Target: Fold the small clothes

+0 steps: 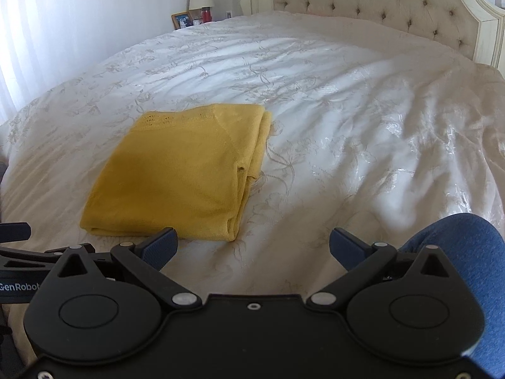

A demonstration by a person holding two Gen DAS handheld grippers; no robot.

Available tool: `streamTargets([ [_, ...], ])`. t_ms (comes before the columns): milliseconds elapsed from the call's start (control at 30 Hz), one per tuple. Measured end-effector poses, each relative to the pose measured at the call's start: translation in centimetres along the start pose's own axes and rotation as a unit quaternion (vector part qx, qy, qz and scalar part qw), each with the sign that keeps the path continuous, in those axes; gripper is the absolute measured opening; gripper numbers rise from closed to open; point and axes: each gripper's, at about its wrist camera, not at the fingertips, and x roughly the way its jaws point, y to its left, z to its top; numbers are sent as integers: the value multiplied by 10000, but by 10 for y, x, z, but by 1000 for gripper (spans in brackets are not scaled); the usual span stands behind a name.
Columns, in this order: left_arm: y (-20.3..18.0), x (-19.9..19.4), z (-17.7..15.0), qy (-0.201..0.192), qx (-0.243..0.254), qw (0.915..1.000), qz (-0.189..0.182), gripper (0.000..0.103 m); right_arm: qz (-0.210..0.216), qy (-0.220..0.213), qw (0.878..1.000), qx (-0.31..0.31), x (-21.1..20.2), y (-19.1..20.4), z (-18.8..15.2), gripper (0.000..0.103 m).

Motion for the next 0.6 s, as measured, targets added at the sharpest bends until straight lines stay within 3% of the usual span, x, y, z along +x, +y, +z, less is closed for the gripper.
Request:
streamTargets([
  [600, 1, 5, -1, 175, -54, 9998, -73, 102, 8, 97, 9997, 204, 3, -3, 1, 102],
])
